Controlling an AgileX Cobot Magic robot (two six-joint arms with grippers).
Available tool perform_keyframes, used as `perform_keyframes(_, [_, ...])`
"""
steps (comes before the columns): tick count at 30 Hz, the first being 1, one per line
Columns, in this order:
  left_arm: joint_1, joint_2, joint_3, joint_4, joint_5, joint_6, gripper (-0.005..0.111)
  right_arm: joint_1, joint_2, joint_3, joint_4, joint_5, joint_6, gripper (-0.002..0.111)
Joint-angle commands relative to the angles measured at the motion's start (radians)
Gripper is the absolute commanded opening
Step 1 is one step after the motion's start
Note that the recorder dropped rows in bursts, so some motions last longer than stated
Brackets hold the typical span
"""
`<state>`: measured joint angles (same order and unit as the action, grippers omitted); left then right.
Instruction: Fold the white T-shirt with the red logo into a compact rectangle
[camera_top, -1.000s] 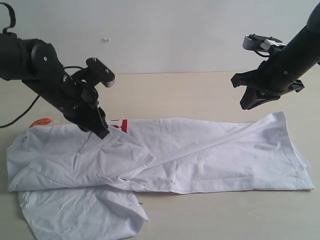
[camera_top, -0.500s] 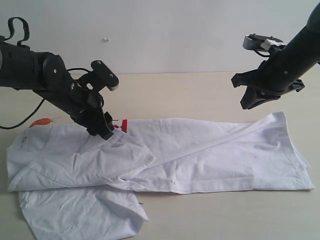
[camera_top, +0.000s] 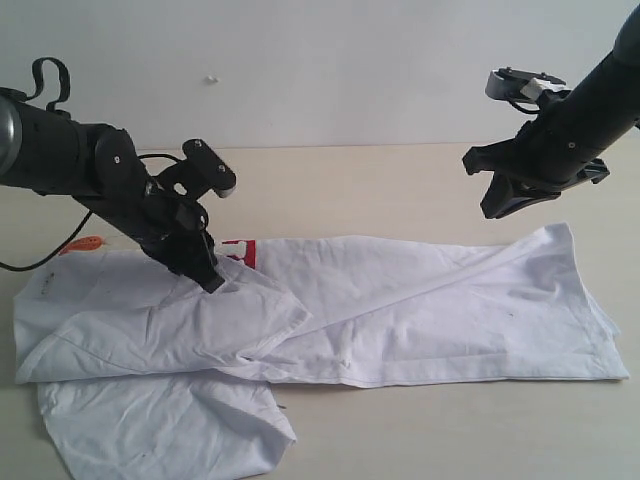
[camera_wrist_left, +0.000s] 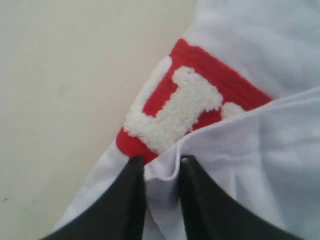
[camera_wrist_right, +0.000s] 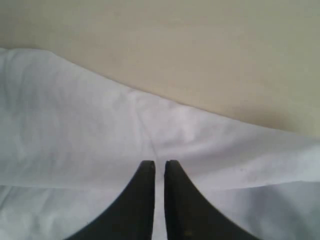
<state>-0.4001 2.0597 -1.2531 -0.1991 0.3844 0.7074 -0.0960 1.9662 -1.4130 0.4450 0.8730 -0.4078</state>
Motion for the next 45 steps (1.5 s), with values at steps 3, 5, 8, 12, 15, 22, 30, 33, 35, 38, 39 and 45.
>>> perform_keyframes(3, [0.003,-0.028,-0.003,-0.008,-0.063,-0.008,0.004,0.002,-0.011,0.002,-0.003,-0.008,-0.014,0.009])
perform_keyframes(5, [0.001,-0.037,-0.003,-0.008,-0.076,-0.008,0.004,0.002,-0.011,0.002,-0.003,-0.010,-0.014,0.009])
perform_keyframes(8, [0.001,-0.050,-0.003,-0.008,-0.087,-0.008,0.004,0.002,-0.011,0.002,-0.005,-0.011,-0.014,0.009])
perform_keyframes(12, [-0.003,-0.050,-0.003,-0.010,-0.089,-0.008,0.004,0.002,-0.011,0.002,-0.005,-0.011,-0.014,0.009])
perform_keyframes(15, [-0.011,-0.048,-0.003,-0.016,-0.089,-0.006,0.012,0.002,-0.011,0.002,-0.005,-0.011,-0.014,0.009])
perform_keyframes(22, [-0.038,-0.048,-0.003,-0.016,-0.103,0.013,0.054,0.002,-0.011,0.002,-0.005,-0.011,-0.014,0.009])
perform_keyframes(30, [-0.038,-0.115,-0.003,-0.016,-0.073,-0.007,0.052,0.002,-0.011,0.002,-0.005,-0.011,-0.014,0.009])
perform_keyframes(33, [-0.038,-0.171,-0.003,-0.026,-0.044,-0.013,0.052,0.002,-0.011,0.002,-0.004,-0.007,-0.014,0.009])
perform_keyframes(35, [-0.038,-0.202,-0.003,-0.044,0.006,-0.018,0.052,0.002,-0.011,0.002,-0.004,-0.005,-0.014,0.009])
perform_keyframes(38, [-0.038,-0.223,-0.003,-0.065,0.111,-0.015,0.049,0.002,-0.011,0.002,-0.004,0.002,-0.014,0.009])
perform_keyframes(39, [-0.038,-0.228,-0.003,-0.076,0.163,-0.011,0.045,0.002,-0.011,0.002,-0.004,0.004,-0.014,0.009])
perform_keyframes(45, [-0.067,-0.233,0.066,-0.126,0.329,0.027,0.043,0.002,-0.011,0.002,-0.004,0.012,-0.014,0.009])
